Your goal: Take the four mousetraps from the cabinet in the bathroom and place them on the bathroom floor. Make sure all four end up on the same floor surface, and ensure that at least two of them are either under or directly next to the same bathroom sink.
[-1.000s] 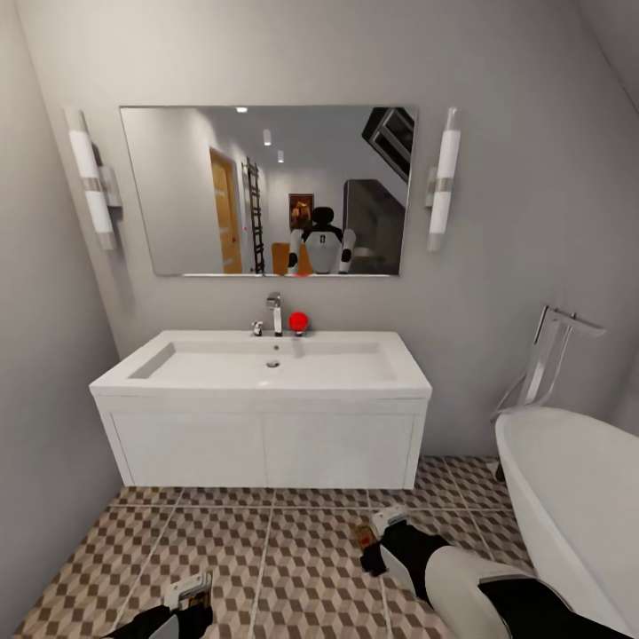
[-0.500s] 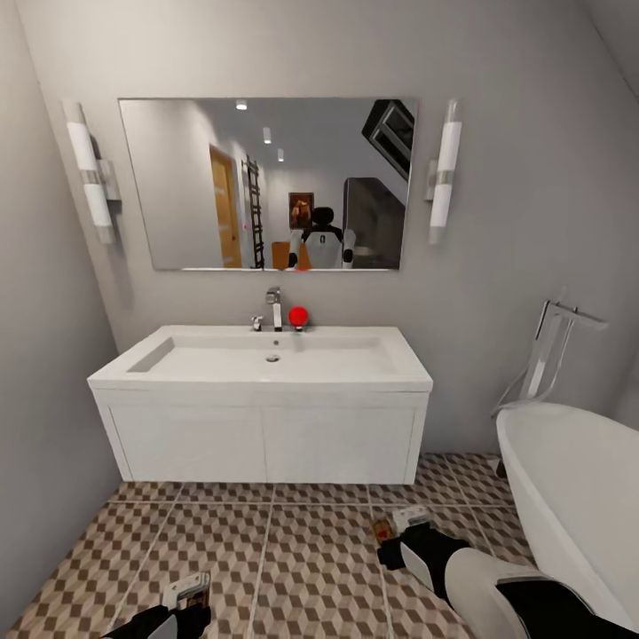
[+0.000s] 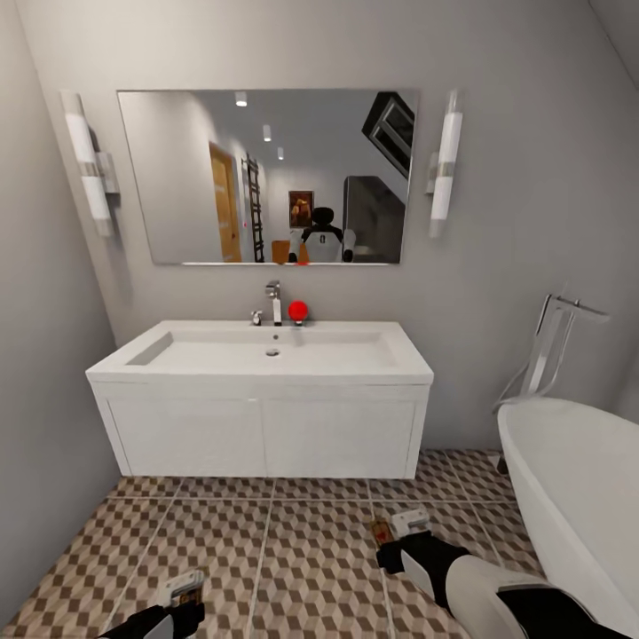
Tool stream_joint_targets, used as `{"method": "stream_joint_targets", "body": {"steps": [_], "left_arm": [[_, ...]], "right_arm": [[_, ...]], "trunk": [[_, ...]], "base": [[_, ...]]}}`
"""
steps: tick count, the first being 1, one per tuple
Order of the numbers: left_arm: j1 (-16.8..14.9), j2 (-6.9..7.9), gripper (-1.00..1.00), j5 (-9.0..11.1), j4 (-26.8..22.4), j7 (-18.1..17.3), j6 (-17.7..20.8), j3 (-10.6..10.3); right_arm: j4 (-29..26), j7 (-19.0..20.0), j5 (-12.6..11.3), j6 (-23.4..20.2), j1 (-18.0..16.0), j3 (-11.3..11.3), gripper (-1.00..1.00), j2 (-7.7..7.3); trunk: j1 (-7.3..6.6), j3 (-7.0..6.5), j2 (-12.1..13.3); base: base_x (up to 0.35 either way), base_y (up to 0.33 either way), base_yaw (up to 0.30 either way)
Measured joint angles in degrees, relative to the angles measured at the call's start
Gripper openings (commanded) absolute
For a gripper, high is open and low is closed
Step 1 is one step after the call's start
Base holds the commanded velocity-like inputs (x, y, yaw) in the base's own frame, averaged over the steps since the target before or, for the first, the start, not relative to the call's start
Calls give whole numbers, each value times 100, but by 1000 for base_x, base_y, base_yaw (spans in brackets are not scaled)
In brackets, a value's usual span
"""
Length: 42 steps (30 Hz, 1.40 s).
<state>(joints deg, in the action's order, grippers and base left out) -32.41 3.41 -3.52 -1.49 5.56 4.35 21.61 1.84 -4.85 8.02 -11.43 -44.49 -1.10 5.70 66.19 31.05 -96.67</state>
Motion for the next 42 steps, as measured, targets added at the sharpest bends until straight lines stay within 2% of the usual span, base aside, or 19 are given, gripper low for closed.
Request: {"method": "stream_joint_targets", "body": {"steps": [7, 17, 32, 36, 39, 42], "left_arm": [[0, 34, -100, 2, -2, 206, -199, 5], [3, 70, -100, 2, -19, 594, -903, -4], [4, 56, -100, -23, -25, 696, -998, -19], [4, 44, -100, -156, -21, 695, -971, -35], [4, 39, -100, -400, -20, 699, -958, -55], [4, 41, -100, -516, -19, 719, -954, -57]], "right_arm": [[0, 4, 1, 68, 8, -5, -100, 15], [0, 4, 1, 85, 10, -3, -100, 9], [0, 6, 1, 118, 10, -2, -100, 5], [0, 6, 1, 139, 10, 0, -100, 1], [0, 6, 1, 187, 10, -1, -100, 0], [0, 7, 1, 272, 13, -2, -100, -1]], "trunk": [[154, 126, -281], [373, 305, -682], [703, 575, -1284], [791, 646, -1444], [857, 700, -1564], [923, 754, -1685]], "base": [[0, 0, 0], [0, 0, 0], [0, 0, 0], [0, 0, 0], [0, 0, 0], [0, 0, 0]]}}
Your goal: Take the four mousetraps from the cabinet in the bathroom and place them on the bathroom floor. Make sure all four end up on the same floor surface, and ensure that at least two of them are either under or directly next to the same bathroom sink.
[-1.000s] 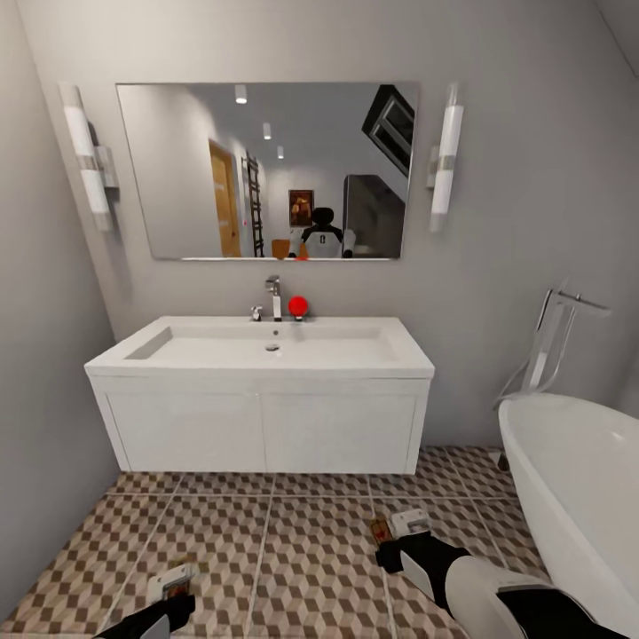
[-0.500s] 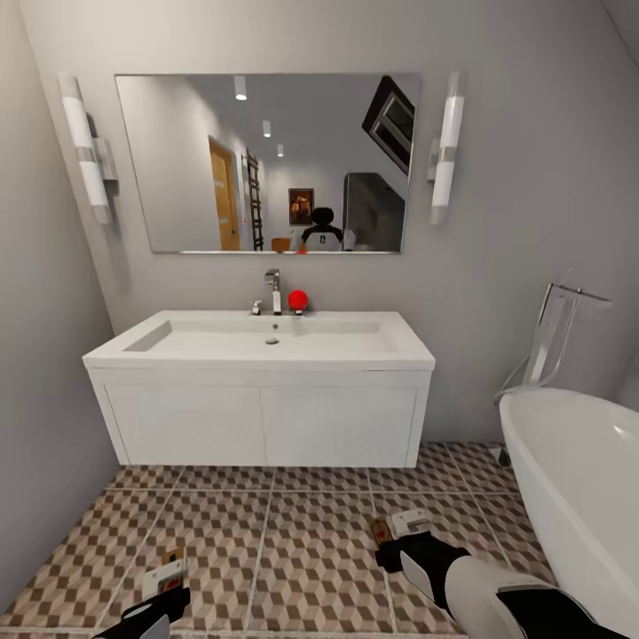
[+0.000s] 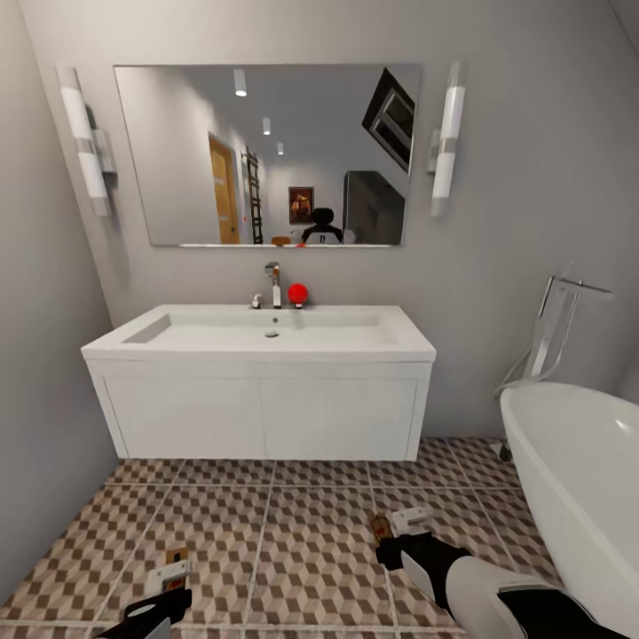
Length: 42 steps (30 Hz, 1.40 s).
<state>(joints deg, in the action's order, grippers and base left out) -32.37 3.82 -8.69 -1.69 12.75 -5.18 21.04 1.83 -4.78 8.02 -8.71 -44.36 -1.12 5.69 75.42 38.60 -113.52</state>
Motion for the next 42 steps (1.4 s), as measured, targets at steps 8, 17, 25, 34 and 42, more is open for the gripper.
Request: {"method": "stream_joint_targets", "body": {"steps": [8, 17, 25, 34, 42], "left_arm": [[0, 14, -100, -69, 4, 18, -26, 10], [0, 22, -100, -60, 9, 19, -19, 18], [0, 7, -100, -70, 15, 12, -42, 21], [0, 5, -100, -43, 18, 10, -50, 30], [0, 5, -100, -30, 18, 10, -50, 51]], "right_arm": [[0, -4, -1, 242, 59, 1, -100, -18], [0, -10, 20, 564, 242, -3, -100, 13], [-8, 20, 18, 663, 281, -3, -100, -24], [-8, 0, 32, 606, 286, -3, -100, -3], [-8, -4, 33, 585, 287, -6, -100, 6]], "trunk": [[176, 144, -321], [374, 305, -682], [549, 449, -1003], [747, 610, -1364], [923, 754, -1685]], "base": [[0, 0, 0], [0, 0, 0], [0, 0, 0], [0, 0, 0], [0, 0, 0]]}}
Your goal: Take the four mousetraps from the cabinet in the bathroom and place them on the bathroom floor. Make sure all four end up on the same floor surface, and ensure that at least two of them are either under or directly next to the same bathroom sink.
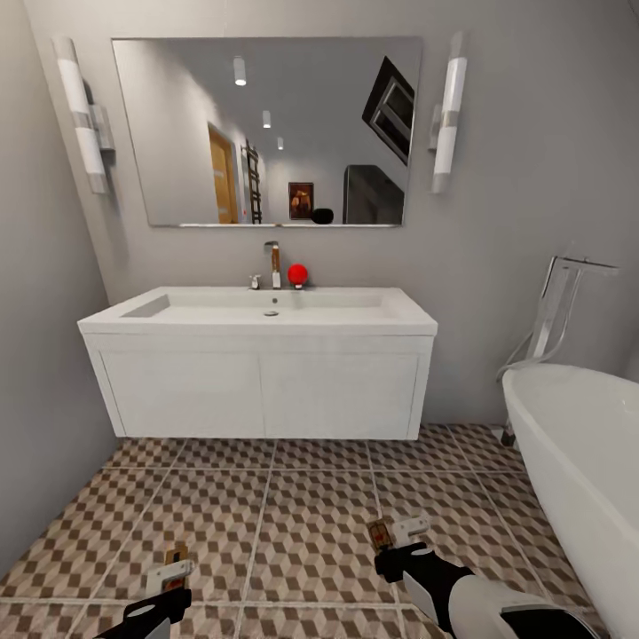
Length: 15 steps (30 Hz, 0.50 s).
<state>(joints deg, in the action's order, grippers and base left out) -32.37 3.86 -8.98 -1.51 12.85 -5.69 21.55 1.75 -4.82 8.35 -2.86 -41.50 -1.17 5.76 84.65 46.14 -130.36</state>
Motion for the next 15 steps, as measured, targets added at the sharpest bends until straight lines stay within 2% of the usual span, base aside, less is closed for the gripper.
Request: {"method": "stream_joint_targets", "body": {"steps": [15], "left_arm": [[0, 23, -100, -44, -42, -2, 82, 0]], "right_arm": [[-1, -68, -34, 67, 0, 9, -100, -33]], "trunk": [[330, 269, -602]], "base": [[0, 0, 0]]}}
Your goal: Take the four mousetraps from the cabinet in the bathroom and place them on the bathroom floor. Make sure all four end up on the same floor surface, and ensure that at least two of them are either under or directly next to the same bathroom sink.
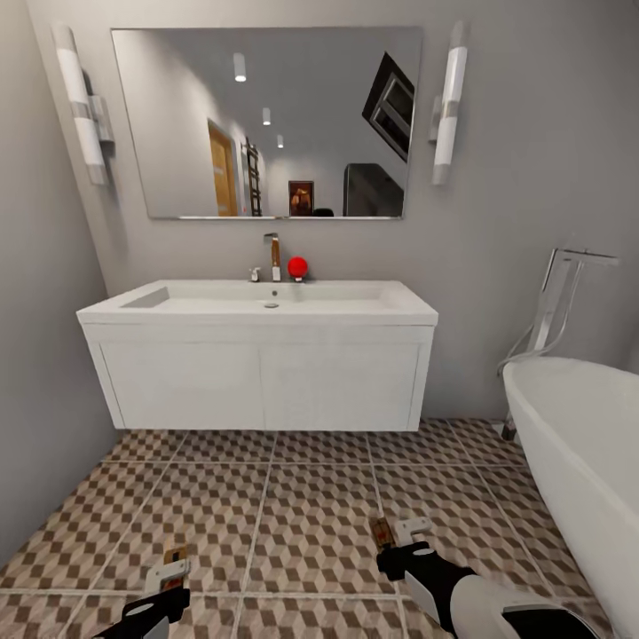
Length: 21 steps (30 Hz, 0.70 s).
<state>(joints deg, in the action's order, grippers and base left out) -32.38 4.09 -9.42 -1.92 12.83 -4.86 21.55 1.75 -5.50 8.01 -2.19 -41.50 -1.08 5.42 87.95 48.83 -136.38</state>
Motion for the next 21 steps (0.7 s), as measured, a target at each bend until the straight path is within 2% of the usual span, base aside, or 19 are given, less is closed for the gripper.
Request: {"method": "stream_joint_targets", "body": {"steps": [2, 5, 9, 11, 15, 17, 21], "left_arm": [[0, -4, -100, -15, -175, 8, 78, -4], [-1, -43, -100, -62, -659, 14, 420, -7], [-4, -143, -100, -205, -1574, -21, 1279, -9], [-3, -174, -100, -230, -1840, -36, 1474, -11], [-7, -350, -100, -253, -2082, -54, 1675, -29], [-8, -487, -100, -263, -2110, -59, 1705, -89], [-10, -825, -100, -375, -2134, -26, 1740, -320]], "right_arm": [[0, -5, -1, -1, 0, 1, -100, 0], [0, -13, -2, -2, 0, 1, -100, -1], [0, -22, -5, -2, 0, 1, -100, -7], [-2, -43, -12, -17, -1, 1, -100, -8], [-7, -140, -25, -94, 0, 24, -100, 9], [-12, -204, -23, -172, 0, 28, -100, 25], [-22, -299, -14, -320, 0, 25, -100, 53]], "trunk": [[44, 36, -80], [110, 90, -201], [198, 161, -361], [242, 197, -441], [330, 269, -602], [374, 305, -682], [385, 394, -688]], "base": [[0, 0, 0], [0, 0, 0], [0, 0, 0], [0, 0, 0], [0, 0, 0], [0, 0, 0], [0, 0, 0]]}}
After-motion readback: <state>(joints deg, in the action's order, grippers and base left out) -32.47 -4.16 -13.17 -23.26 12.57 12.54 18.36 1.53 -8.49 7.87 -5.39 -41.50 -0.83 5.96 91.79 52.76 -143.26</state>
